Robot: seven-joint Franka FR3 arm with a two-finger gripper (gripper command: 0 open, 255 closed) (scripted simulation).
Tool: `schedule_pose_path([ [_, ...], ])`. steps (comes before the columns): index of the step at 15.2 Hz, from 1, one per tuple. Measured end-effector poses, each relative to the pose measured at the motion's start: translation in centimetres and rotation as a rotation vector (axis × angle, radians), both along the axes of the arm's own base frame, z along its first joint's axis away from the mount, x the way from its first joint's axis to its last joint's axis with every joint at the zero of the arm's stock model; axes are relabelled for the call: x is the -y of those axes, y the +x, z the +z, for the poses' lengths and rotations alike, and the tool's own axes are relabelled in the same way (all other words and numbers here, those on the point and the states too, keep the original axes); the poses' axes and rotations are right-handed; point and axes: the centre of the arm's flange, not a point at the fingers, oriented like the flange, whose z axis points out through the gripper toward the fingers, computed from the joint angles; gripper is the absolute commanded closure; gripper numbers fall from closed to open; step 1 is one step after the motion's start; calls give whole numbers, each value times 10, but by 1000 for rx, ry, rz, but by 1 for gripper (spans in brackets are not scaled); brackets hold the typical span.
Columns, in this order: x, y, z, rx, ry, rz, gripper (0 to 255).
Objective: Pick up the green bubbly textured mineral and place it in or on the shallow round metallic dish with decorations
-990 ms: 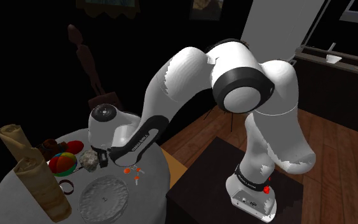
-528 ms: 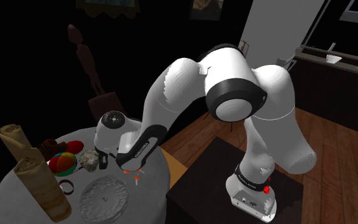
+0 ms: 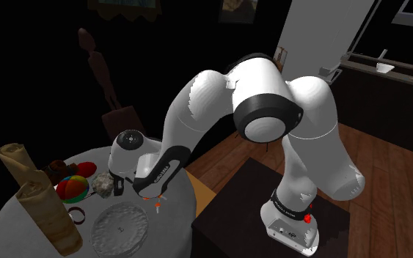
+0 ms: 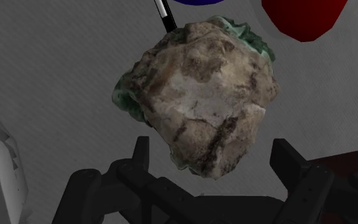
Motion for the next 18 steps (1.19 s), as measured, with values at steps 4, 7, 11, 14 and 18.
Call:
schedule_pose_path([
  [4,0,0,0,0,1,0,255],
  [7,0,0,0,0,0,0,255],
  [11,0,0,2,0,0,0,255],
  [14,0,1,16,0,0,0,255],
  [18,2,0,35,0,0,0,255],
])
